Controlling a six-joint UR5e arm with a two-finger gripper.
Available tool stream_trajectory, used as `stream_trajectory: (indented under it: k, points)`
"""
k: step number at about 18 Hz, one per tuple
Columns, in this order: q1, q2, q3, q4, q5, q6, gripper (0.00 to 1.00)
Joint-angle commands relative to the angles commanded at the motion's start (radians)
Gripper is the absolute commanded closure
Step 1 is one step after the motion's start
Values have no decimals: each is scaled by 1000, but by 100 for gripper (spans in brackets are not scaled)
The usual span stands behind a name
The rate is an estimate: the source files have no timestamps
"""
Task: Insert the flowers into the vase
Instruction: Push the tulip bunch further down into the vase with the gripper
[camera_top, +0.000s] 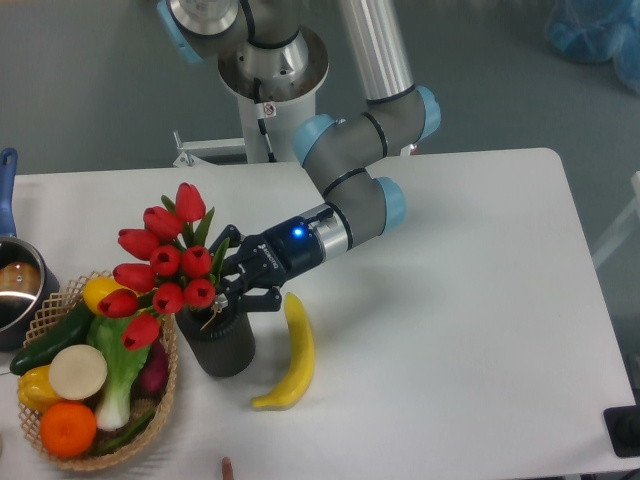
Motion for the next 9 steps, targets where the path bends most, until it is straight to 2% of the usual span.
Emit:
stream_trajectory:
  k: [9]
  points:
    - [-2, 0, -5, 2, -2, 2, 64]
